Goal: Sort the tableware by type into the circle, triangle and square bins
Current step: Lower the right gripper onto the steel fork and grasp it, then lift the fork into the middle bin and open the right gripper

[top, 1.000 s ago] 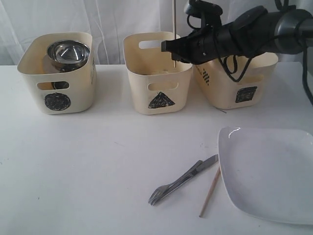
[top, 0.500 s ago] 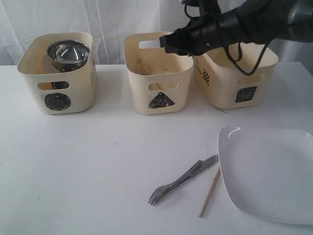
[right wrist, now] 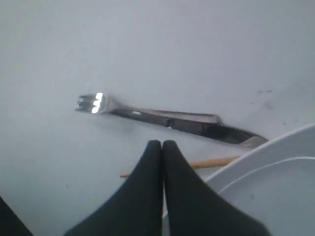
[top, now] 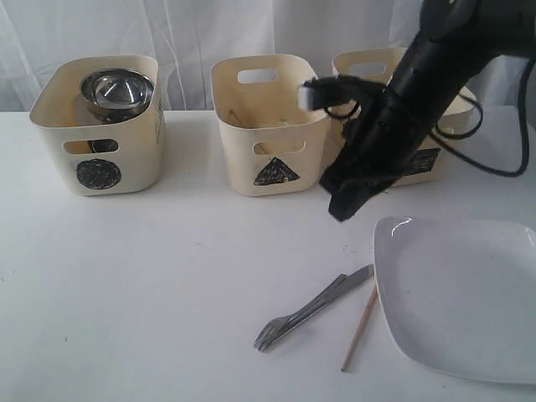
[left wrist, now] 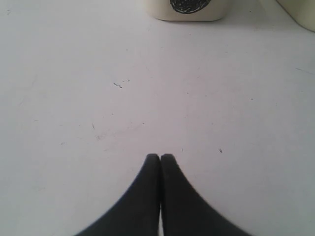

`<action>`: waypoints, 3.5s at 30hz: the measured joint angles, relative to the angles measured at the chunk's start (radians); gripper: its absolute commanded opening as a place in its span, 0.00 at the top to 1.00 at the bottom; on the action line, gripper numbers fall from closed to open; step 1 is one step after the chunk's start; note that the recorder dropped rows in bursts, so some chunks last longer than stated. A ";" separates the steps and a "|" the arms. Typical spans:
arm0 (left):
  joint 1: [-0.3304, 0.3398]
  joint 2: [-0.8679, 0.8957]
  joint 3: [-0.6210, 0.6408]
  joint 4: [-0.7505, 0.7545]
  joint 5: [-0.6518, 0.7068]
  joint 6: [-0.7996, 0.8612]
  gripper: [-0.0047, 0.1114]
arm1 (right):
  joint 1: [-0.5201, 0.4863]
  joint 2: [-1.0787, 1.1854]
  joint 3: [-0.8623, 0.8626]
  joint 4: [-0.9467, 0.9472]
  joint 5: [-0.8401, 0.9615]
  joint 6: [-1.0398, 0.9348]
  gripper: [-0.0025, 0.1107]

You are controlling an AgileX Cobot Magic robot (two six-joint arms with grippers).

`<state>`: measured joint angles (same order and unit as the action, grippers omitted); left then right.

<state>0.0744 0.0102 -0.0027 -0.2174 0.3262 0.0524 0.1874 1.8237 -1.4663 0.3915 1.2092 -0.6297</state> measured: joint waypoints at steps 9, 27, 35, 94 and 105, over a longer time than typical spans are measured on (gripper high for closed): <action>0.000 0.000 0.000 0.000 0.000 0.000 0.96 | 0.165 0.027 0.203 0.015 -0.009 -0.493 0.84; 0.000 0.000 0.000 0.000 0.000 0.000 0.96 | 0.219 0.099 0.221 0.021 -0.309 -0.765 0.65; 0.000 0.000 0.000 0.000 0.000 0.000 0.96 | 0.221 0.181 0.221 0.015 -0.327 -0.853 0.65; 0.000 0.000 0.000 0.000 0.000 0.000 0.96 | 0.193 0.362 -0.049 -0.045 -1.765 0.020 0.71; 0.000 0.000 0.000 0.000 0.000 0.000 0.96 | 0.149 0.166 -0.058 0.197 -1.219 -0.042 0.89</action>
<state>0.0744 0.0102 -0.0027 -0.2174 0.3262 0.0524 0.3363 1.9897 -1.5240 0.5889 -0.0095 -0.6721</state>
